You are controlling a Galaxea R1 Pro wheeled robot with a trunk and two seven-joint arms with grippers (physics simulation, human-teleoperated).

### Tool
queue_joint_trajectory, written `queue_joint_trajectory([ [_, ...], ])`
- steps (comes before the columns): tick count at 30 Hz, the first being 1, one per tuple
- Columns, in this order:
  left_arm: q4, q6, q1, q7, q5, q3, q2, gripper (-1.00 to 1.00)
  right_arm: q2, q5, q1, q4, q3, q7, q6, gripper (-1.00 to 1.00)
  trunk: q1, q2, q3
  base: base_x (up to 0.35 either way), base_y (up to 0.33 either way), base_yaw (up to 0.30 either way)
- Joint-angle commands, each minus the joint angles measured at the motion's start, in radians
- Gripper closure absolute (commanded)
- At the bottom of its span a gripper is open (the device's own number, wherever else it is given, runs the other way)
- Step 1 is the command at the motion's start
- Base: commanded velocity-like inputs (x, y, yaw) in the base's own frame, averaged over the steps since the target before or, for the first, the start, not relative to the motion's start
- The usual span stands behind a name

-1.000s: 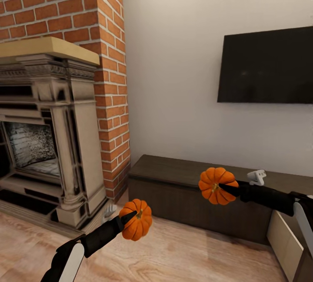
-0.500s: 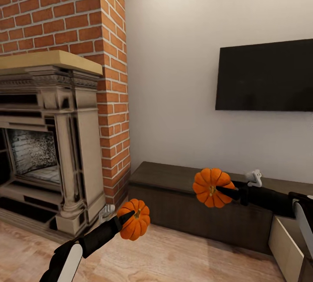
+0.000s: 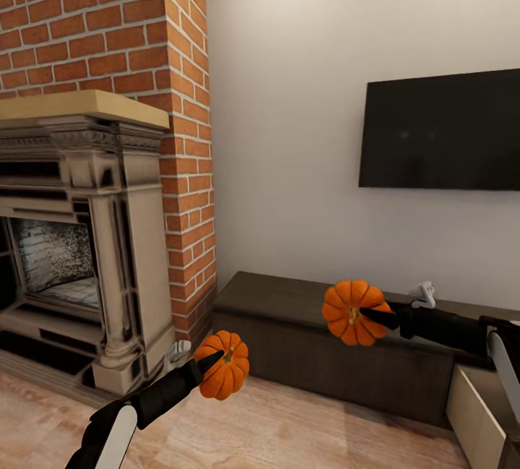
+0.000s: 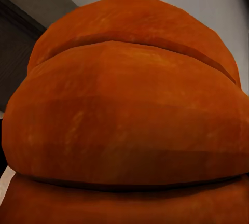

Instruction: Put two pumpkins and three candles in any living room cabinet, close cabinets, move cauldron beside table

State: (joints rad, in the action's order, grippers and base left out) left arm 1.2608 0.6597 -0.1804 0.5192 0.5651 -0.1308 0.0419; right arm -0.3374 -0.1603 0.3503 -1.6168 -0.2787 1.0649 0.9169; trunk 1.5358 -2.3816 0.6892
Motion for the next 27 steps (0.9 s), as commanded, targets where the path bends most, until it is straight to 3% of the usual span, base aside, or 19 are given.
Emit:
queue_joint_trajectory([
  [1,0.0,0.007,-0.001,0.002,0.002,-0.003,0.001,1.0,0.0,0.005,0.003,0.0,0.0,-0.009,0.023,1.0,-0.004,0.007,0.0,0.0,0.0,0.0],
  [2,-0.019,0.005,-0.002,0.002,0.003,-0.003,0.001,1.0,0.003,0.049,0.014,0.003,0.002,-0.071,0.101,1.0,-0.008,0.014,-0.002,0.0,0.0,0.0],
  [8,-0.131,-0.031,-0.04,-0.021,0.003,-0.003,0.001,1.0,0.0,0.119,0.008,0.014,0.003,-0.125,0.13,1.0,-0.031,0.056,-0.011,0.0,0.0,0.0],
  [11,-0.149,-0.039,-0.049,-0.051,0.003,-0.003,0.007,1.0,0.005,0.231,0.005,0.024,0.002,-0.126,0.061,1.0,-0.043,0.077,-0.016,0.0,0.0,0.0],
  [13,-0.151,-0.04,-0.051,-0.06,0.005,0.001,0.01,1.0,0.007,0.274,0.003,0.026,0.001,-0.122,0.017,1.0,-0.05,0.091,-0.019,0.0,0.0,0.0],
  [17,-0.145,-0.037,-0.054,-0.062,0.006,0.01,0.014,1.0,0.007,0.298,-0.009,0.007,-0.003,-0.073,-0.013,1.0,-0.062,0.112,-0.022,0.0,0.0,0.0],
  [18,-0.141,-0.039,-0.054,-0.06,0.008,0.011,0.015,1.0,0.004,0.299,-0.009,0.004,-0.02,-0.004,-0.015,1.0,-0.062,0.112,-0.02,0.0,0.0,0.0],
  [19,-0.136,-0.039,-0.054,-0.06,0.01,0.013,0.016,1.0,0.003,0.301,-0.01,0.003,-0.072,0.065,-0.015,1.0,-0.062,0.112,-0.019,0.0,0.0,0.0],
  [20,-0.134,-0.039,-0.054,-0.062,0.01,0.02,0.021,1.0,0.004,0.301,-0.01,0.002,-0.088,0.082,-0.015,1.0,-0.062,0.112,-0.017,0.0,-0.055,0.0],
  [23,-0.131,-0.04,-0.056,-0.067,0.007,0.055,0.039,1.0,0.003,0.309,-0.01,0.002,-0.114,0.101,-0.016,1.0,-0.062,0.112,-0.012,0.0,-0.183,0.0],
  [27,-0.131,-0.04,-0.063,-0.078,0.006,0.075,0.046,1.0,0.0,0.312,-0.007,0.002,-0.124,0.106,-0.015,1.0,-0.062,0.112,-0.006,0.0,-0.293,-0.011],
])
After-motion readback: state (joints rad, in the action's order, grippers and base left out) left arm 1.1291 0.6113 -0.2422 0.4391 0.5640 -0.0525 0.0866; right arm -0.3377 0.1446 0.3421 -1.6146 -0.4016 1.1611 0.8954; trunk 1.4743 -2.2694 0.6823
